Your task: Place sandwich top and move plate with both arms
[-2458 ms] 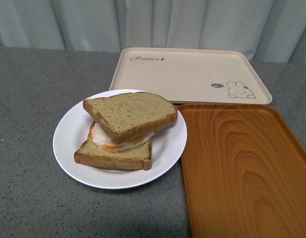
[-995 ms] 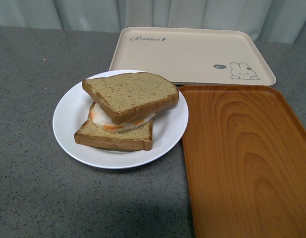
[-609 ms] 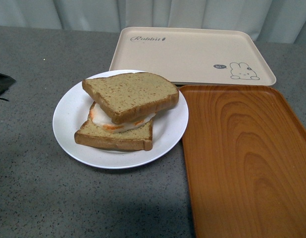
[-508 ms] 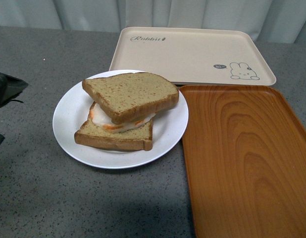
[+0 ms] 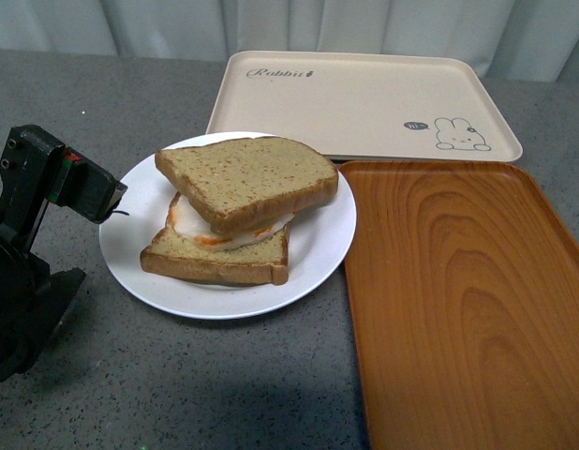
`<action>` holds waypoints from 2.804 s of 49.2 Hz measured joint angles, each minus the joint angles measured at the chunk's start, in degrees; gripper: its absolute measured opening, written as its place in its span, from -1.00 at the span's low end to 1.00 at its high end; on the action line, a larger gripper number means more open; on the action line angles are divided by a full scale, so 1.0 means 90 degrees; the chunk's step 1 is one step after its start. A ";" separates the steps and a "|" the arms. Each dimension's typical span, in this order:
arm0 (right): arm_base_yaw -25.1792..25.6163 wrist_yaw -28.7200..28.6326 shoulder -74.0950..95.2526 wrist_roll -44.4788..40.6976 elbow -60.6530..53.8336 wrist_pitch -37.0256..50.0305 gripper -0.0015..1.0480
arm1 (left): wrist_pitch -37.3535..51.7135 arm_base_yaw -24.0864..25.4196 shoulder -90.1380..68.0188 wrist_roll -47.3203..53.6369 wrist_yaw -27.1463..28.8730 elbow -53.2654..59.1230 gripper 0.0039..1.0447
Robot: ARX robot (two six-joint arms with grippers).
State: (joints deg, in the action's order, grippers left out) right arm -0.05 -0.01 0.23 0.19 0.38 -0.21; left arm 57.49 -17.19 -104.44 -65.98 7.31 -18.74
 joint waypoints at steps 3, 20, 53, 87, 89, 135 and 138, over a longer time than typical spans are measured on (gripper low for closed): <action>0.0000 0.0000 0.0000 0.0002 0.0000 0.0000 0.83 | 0.0068 -0.0005 -0.0104 -0.0083 -0.0002 -0.0051 0.88; 0.0000 0.0000 0.0000 0.0002 0.0000 0.0000 0.83 | 0.0345 -0.0427 -0.0522 -0.0733 0.0124 -0.0206 0.88; 0.0000 0.0000 0.0000 0.0002 0.0000 0.0000 0.83 | 0.0362 -0.0605 -0.0758 -0.1234 0.0362 -0.0471 0.88; 0.0000 0.0000 0.0000 0.0002 0.0000 0.0000 0.83 | 0.0619 -0.0546 -0.0928 -0.1348 0.0393 -0.0408 -0.92; 0.0000 0.0000 0.0000 0.0002 0.0000 0.0000 0.83 | 0.0629 -0.0510 -0.0894 -0.1348 0.0393 -0.0396 -0.92; 0.0000 0.0000 0.0000 0.0002 0.0000 0.0000 0.83 | -0.2297 -0.0551 -0.1200 -0.0114 0.0622 -0.4102 -0.92; 0.0000 0.0000 0.0000 0.0002 0.0000 0.0000 0.83 | -0.2450 -0.0597 -0.1418 -0.0044 0.0612 -0.4330 -0.92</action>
State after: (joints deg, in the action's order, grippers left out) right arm -0.05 -0.01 0.23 0.21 0.38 -0.21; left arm 35.44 -22.57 -117.21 -66.37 12.82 -57.71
